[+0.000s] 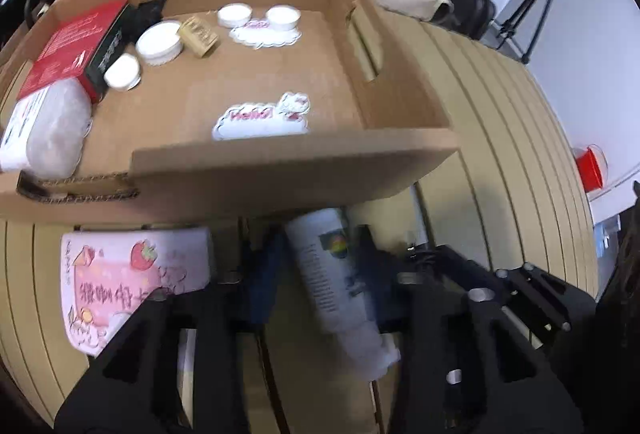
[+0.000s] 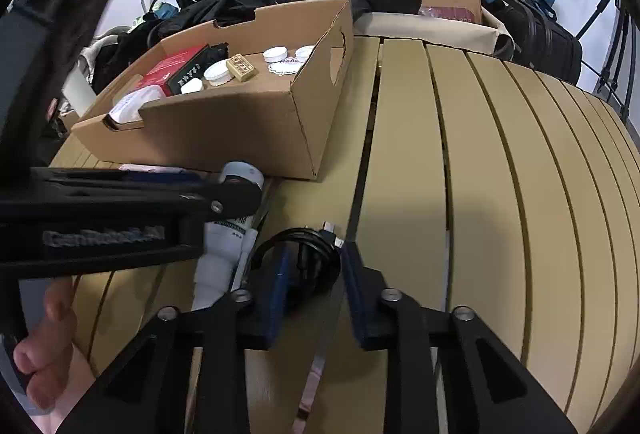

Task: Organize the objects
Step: 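Grasp the white bottle with the left gripper while the right grasps the black cable, then lower the white bottle into the tray with the left gripper while the right drops the cable in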

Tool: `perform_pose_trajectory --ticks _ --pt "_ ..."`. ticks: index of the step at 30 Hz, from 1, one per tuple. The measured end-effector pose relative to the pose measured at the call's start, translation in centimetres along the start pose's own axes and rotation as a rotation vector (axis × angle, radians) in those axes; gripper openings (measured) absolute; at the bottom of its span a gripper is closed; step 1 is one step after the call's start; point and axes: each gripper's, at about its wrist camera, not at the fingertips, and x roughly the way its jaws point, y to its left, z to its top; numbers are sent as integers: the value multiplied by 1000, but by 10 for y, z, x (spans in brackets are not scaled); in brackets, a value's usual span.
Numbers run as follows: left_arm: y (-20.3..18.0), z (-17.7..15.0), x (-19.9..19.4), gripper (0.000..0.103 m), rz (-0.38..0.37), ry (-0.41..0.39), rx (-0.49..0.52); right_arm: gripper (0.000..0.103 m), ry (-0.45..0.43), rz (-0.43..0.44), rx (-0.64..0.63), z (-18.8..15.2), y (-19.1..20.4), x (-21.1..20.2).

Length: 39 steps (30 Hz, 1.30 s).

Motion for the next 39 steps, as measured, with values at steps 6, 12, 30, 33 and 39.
perform_pose_trajectory --ticks 6,12,30,33,39 --pt "11 -16 -36 24 -71 -3 -46 22 -8 -18 19 -6 8 -10" --pt "39 -62 -155 24 -115 -146 -105 22 -68 -38 27 -26 14 -93" --pt "69 -170 -287 24 -127 -257 -179 22 -187 -16 -33 -104 91 -259" --pt "75 -165 -282 24 -143 -240 -181 22 -178 -15 -38 -98 91 -254" --pt "67 -89 -263 24 -98 -219 -57 22 -147 10 -16 -45 75 -220"
